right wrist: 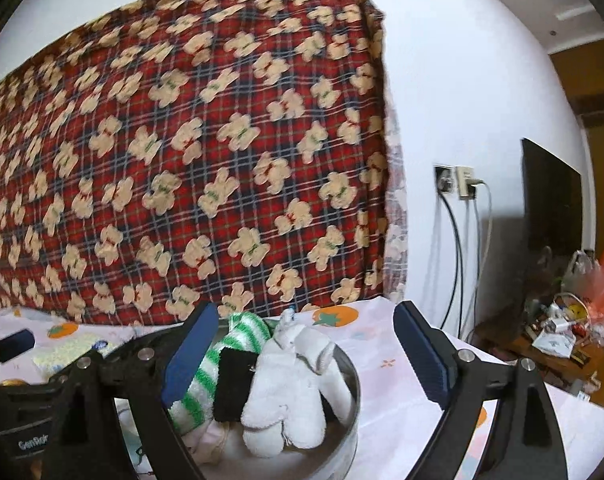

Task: Organize soft objects
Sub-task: 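Lift both open grippers up from the tin and hold still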

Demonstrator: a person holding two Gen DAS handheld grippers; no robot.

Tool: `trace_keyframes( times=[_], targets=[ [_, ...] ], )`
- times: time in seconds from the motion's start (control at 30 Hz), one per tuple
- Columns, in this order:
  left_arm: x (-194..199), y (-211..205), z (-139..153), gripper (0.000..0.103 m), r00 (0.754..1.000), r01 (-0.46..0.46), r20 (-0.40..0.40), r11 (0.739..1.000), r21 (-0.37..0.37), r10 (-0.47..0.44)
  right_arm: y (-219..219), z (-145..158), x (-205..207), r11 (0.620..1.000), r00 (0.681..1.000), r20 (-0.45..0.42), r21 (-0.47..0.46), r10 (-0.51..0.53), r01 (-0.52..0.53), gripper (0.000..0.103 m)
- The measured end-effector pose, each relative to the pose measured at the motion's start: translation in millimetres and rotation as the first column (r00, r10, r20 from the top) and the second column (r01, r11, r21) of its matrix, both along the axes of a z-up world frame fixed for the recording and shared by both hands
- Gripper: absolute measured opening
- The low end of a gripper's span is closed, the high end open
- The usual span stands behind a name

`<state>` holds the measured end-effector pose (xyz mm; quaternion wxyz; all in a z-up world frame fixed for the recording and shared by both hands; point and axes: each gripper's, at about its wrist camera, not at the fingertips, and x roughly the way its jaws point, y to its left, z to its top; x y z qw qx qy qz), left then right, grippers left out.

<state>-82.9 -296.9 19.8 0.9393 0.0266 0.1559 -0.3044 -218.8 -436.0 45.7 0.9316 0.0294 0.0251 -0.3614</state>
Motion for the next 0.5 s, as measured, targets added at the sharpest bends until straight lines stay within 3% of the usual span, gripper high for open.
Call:
trace_keyframes(
  times=[0.23,0.33,0.5],
  targets=[
    [-13.9,8.9,-1.7,0.103,0.998,0.013,0.058,1.000,0.020,-0.014,17.5,1.3,-14.0,1.000,0.999,0.048,0.019,-0.002,0.001,0.091],
    [-20.9,13.9,-1.7,0.103,0.996,0.017,0.084,1.000,0.022,-0.019,30.3,3.2,-19.1,0.999,0.997,0.074,-0.030,-0.029,0.031,0.091],
    [-21.6,24.1,-0.9,0.103,0.997,0.024,0.070,1.000,-0.001,-0.024,39.9,2.8,-17.7,1.000,0.998,0.064,-0.009,-0.002,0.002,0.092]
  ],
)
